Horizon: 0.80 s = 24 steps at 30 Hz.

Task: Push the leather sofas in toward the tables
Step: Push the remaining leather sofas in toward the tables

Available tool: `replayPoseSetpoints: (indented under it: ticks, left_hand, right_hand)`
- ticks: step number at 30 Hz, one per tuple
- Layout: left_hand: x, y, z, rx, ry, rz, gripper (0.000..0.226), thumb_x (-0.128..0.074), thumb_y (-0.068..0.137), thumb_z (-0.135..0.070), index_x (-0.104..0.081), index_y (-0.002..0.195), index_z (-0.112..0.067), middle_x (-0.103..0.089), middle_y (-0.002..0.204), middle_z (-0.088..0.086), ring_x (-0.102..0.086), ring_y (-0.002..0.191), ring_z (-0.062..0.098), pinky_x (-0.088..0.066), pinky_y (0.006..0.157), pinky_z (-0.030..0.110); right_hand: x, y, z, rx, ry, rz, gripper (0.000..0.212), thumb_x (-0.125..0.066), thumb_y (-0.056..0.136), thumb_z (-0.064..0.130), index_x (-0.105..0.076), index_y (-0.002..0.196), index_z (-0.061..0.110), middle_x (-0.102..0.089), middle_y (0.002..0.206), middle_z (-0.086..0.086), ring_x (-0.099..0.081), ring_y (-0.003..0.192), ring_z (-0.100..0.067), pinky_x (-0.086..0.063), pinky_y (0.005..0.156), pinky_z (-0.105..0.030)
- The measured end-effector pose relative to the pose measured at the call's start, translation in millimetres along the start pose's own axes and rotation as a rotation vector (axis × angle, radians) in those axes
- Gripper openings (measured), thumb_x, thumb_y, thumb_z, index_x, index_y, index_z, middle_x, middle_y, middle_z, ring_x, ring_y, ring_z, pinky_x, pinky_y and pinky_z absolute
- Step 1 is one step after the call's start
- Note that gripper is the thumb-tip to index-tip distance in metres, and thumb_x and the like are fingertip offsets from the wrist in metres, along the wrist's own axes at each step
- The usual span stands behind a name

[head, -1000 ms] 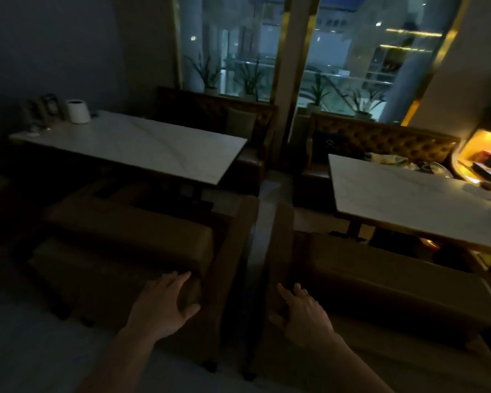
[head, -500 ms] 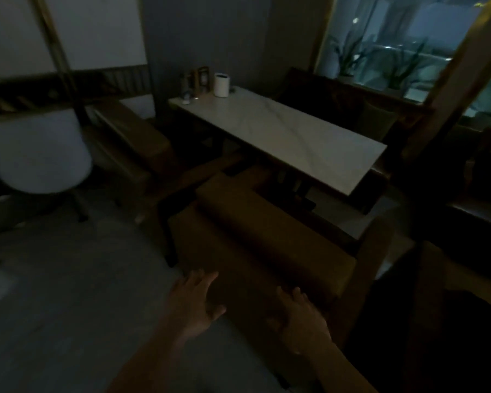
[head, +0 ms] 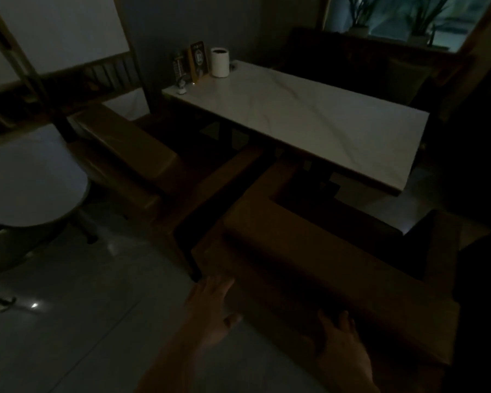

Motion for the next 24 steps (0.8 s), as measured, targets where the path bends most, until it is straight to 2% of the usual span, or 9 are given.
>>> replayPoseSetpoints:
  ticks: [2,6,8,11,13,16,18,21,24]
  left_hand:
    - [-2,32,13,-0.062,0.009,0.056,0.083,-0.056,0.086,-0.062,-0.015,0.154,-0.037,-0.018,0.162,-0.003,-0.015,0.149,0.02,-0.015,0.12,0.04]
    - [-12,90,32,-0.218,0.024,0.18,0.083,-0.057,0.086,-0.063,-0.014,0.153,-0.039,-0.014,0.163,-0.004,-0.008,0.149,0.023,-0.01,0.121,0.043]
    - [-17,115,41,-0.312,0.087,0.181,0.084,-0.055,0.086,-0.064,-0.013,0.153,-0.039,-0.013,0.163,-0.002,-0.008,0.149,0.022,-0.006,0.121,0.043]
    - [-28,144,45,-0.416,0.178,0.16,0.084,-0.052,0.087,-0.065,-0.009,0.154,-0.038,-0.006,0.164,-0.001,0.0,0.15,0.023,-0.005,0.121,0.047]
    - [-36,155,40,-0.47,0.193,0.145,0.083,-0.048,0.089,-0.065,-0.006,0.155,-0.038,-0.003,0.165,-0.002,0.004,0.15,0.023,-0.002,0.121,0.046]
    - [-51,162,33,-0.532,0.182,0.122,0.084,-0.045,0.09,-0.066,0.0,0.154,-0.038,-0.001,0.165,-0.001,0.005,0.15,0.023,0.004,0.122,0.046]
    - [-59,166,38,-0.548,0.189,0.086,0.085,-0.048,0.088,-0.066,-0.004,0.155,-0.038,-0.007,0.164,0.0,0.0,0.15,0.025,0.002,0.121,0.047]
    - [-70,170,47,-0.604,0.195,-0.001,0.088,-0.051,0.084,-0.069,-0.013,0.155,-0.036,-0.021,0.161,0.004,-0.017,0.147,0.03,-0.011,0.12,0.053]
    - [-80,172,51,-0.626,0.197,-0.069,0.085,-0.039,0.084,-0.074,-0.014,0.156,-0.035,-0.026,0.158,0.005,-0.02,0.146,0.032,-0.013,0.119,0.053]
  right_hand:
    - [-5,13,-2,-0.097,0.033,0.02,0.092,-0.043,0.087,0.074,0.008,0.155,0.041,0.021,0.163,-0.017,0.013,0.151,-0.037,-0.013,0.122,-0.051]
    - [-29,29,-11,-0.267,0.092,0.032,0.099,-0.049,0.09,0.065,0.024,0.151,0.038,0.027,0.16,-0.022,0.019,0.148,-0.042,-0.008,0.123,-0.053]
    - [-43,30,-7,-0.282,0.119,-0.058,0.097,-0.041,0.089,0.071,0.033,0.143,0.041,0.025,0.161,-0.022,0.019,0.148,-0.043,-0.009,0.123,-0.052]
    - [-61,29,9,-0.316,0.134,-0.23,0.101,-0.019,0.071,0.089,0.02,0.151,0.042,0.013,0.164,-0.021,0.014,0.15,-0.041,-0.018,0.121,-0.055]
    - [-66,33,18,-0.335,0.169,-0.271,0.104,-0.019,0.068,0.092,0.011,0.155,0.043,0.01,0.165,-0.019,0.013,0.151,-0.038,-0.02,0.119,-0.057]
    - [-69,47,23,-0.36,0.192,-0.279,0.108,-0.021,0.064,0.096,0.014,0.153,0.046,0.016,0.164,-0.017,0.016,0.15,-0.037,-0.015,0.12,-0.061]
    - [-75,53,26,-0.376,0.191,-0.316,0.108,-0.025,0.066,0.095,0.016,0.153,0.046,0.016,0.164,-0.019,0.017,0.15,-0.04,-0.014,0.119,-0.064]
    - [-83,54,26,-0.38,0.186,-0.363,0.103,-0.027,0.071,0.093,0.017,0.152,0.047,0.013,0.164,-0.019,0.015,0.15,-0.04,-0.013,0.119,-0.065]
    - [-86,54,24,-0.384,0.144,-0.373,0.101,-0.022,0.072,0.093,0.013,0.154,0.045,0.006,0.165,-0.021,0.008,0.151,-0.04,-0.016,0.119,-0.062]
Point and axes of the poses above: each hand's wrist, its own y-axis towards the middle knuckle, its own x-axis out of the back of the hand, z = x × y, the point moved 1 cm from there along y, towards the middle knuckle
